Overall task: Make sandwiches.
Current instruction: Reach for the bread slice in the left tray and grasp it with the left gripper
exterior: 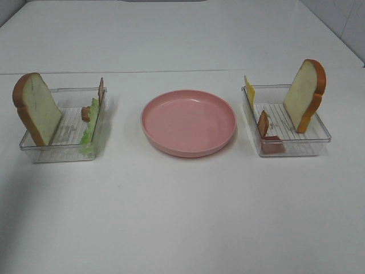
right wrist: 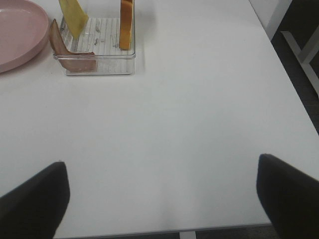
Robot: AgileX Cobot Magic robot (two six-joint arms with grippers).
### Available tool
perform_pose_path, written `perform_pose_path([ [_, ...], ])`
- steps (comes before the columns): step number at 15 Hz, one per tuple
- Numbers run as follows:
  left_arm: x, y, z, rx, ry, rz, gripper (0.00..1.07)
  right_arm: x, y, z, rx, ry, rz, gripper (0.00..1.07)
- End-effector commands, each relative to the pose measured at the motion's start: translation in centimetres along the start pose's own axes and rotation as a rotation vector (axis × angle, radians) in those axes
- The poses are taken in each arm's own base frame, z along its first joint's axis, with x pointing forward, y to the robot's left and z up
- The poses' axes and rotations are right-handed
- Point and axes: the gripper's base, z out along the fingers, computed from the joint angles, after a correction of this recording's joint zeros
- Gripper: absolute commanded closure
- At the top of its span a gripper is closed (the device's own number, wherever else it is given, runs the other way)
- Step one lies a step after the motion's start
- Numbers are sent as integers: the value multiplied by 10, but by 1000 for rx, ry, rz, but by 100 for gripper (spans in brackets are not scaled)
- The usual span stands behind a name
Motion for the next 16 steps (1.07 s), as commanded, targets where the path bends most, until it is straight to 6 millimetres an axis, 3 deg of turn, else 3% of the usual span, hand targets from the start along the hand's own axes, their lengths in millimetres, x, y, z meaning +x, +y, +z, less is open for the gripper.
perform_pose_path([
  [1,-16,0,14,11,17,-17,6,3,0,-2,2,-32,1,9],
  [2,-29,-1,33,24,49,-16,6,3,0,-2,2,-32,1,9],
  [6,-44,-5,62,62,106,-31,6,3,0,-2,2,-32,1,9],
  [7,-51,-13,82,70,154,-9,6,3,0,-2,2,-32,1,9],
  [10,-58,-31,113,67,213,32,6,3,0,-2,2,-32,1,9],
  [16,-69,-46,159,38,258,63,6,3,0,-2,2,-32,1,9],
])
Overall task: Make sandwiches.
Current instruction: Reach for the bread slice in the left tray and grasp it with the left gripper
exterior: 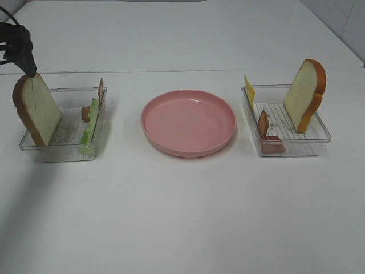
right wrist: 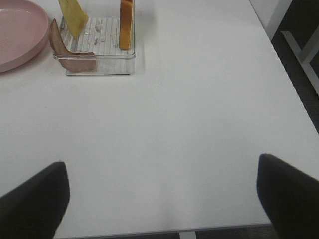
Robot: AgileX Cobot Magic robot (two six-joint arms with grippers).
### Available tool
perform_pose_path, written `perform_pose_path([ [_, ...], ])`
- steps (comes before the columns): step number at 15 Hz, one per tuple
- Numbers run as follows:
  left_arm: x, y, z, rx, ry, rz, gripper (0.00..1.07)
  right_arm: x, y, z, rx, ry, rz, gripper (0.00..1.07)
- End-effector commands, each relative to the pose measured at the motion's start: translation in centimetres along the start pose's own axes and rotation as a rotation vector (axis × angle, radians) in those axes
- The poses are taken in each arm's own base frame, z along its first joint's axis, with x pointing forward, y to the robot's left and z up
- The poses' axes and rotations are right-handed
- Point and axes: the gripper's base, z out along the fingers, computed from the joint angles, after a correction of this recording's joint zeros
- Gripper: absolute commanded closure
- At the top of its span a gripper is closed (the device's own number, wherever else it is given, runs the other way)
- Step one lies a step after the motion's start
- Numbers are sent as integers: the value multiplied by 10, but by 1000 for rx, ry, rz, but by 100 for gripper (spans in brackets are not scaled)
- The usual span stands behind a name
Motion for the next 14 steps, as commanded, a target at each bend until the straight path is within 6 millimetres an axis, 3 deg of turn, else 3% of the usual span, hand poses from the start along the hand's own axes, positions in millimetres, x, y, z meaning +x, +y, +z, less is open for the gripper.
perform_pose_path([
  [1,-9,-2,14,-3,2,-12,6,3,0,-2,2,-32,1,9],
  [7,-15,1,66,-9,59,12,6,3,0,-2,2,-32,1,9],
  [14,-14,2,96,-4,59,-5,7,3,0,-2,2,-32,1,9],
])
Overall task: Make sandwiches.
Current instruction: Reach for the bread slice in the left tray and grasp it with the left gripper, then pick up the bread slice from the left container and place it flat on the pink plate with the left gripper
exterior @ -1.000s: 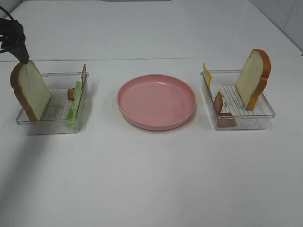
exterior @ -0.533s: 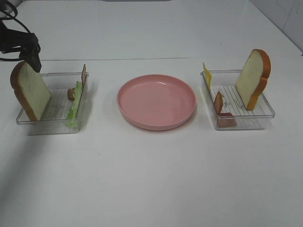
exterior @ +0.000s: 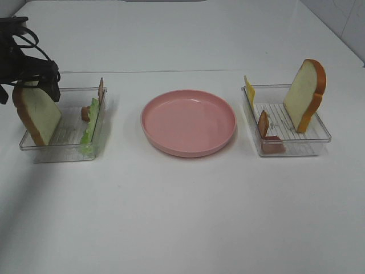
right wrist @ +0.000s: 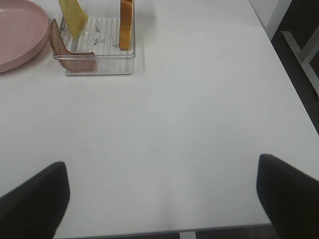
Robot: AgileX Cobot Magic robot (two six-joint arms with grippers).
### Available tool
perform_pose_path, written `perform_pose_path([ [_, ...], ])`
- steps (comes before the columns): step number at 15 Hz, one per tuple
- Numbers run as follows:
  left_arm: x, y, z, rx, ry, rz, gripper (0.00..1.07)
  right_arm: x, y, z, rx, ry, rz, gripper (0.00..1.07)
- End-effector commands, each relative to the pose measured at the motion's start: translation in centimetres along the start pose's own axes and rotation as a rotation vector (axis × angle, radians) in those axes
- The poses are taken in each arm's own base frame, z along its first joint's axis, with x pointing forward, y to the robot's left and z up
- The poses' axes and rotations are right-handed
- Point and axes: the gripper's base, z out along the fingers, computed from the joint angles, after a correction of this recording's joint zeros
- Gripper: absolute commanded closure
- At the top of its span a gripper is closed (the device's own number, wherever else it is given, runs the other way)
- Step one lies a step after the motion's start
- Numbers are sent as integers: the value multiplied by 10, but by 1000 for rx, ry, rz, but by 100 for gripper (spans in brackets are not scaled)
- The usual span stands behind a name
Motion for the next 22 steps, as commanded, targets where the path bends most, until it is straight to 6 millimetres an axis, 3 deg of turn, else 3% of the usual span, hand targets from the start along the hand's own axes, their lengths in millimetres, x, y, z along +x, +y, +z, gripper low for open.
perform_pose_path([
  [1,-2,-2,3,6,-18,-1,9,3,0,-2,2,-32,1,9],
  [3,-2,-2,3,6,-21,-5,17,3,0,-2,2,-32,1,9],
  [7,-5,-3,3,11,-50,-40,63,3,0,-2,2,-32,1,9],
  [8,-5,-4,3,22,-56,-51,83,3,0,-2,2,-32,1,9],
  [10,-5,-5,3,35,-47,-65,104,3,0,-2,2,-32,1,9],
  [13,-4,-6,-8,38,-41,-64,107,3,0,-2,2,-32,1,9],
  [18,-11,-8,-64,49,-164,-84,107,3,0,-2,2,-32,1,9],
  [19,-14,-10,-97,56,-223,-75,107,3,0,-2,2,-32,1,9],
  [20,-15,-11,-106,58,-239,-73,107,3,0,-2,2,-32,1,9],
  [22,-20,-16,-146,79,-324,-67,107,3,0,-2,2,-32,1,9],
])
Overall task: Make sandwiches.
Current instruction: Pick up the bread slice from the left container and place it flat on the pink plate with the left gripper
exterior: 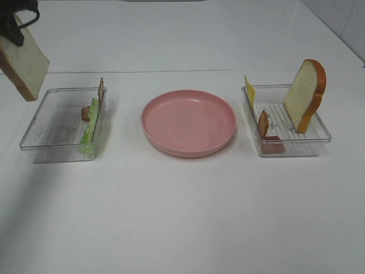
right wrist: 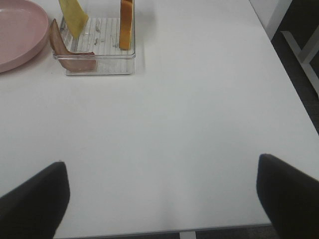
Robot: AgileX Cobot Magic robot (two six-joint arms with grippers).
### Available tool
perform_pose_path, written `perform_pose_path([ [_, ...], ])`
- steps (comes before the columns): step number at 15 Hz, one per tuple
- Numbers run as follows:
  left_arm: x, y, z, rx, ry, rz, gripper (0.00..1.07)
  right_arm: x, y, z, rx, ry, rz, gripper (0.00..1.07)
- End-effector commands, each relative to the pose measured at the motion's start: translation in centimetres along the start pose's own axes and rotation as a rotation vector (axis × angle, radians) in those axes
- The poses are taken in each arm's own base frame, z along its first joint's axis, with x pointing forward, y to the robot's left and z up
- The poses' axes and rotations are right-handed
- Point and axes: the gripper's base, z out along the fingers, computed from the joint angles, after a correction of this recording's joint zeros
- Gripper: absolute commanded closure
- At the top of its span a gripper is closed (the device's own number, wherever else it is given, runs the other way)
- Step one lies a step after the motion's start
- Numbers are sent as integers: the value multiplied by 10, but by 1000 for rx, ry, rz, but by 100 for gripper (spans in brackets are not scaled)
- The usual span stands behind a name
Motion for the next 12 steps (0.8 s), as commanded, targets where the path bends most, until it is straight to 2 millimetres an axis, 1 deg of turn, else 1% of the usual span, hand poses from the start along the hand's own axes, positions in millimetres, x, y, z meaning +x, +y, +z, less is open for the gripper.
perform_pose_path([
  [1,-18,-19,-51,49,-131,15,107,3,0,-2,2,-32,1,9],
  [2,-20,-24,-58,63,-152,24,107,3,0,-2,2,-32,1,9],
  [3,-23,-37,-65,96,-173,36,107,3,0,-2,2,-32,1,9],
  [4,-24,-58,-70,171,-195,38,107,3,0,-2,2,-31,1,9],
  [5,-23,-71,-72,219,-216,37,107,3,0,-2,2,-31,1,9],
  [6,-22,-78,-72,244,-222,38,107,3,0,-2,2,-31,1,9],
  [8,-20,-105,-71,354,-253,15,107,3,0,-2,2,-31,1,9],
  [9,-16,-123,-61,423,-239,10,107,3,0,-2,2,-31,1,9],
  [10,-14,-129,-57,445,-227,7,107,3,0,-2,2,-31,1,9],
  [12,-3,-153,-34,523,-158,-9,107,3,0,-2,2,-31,1,9],
])
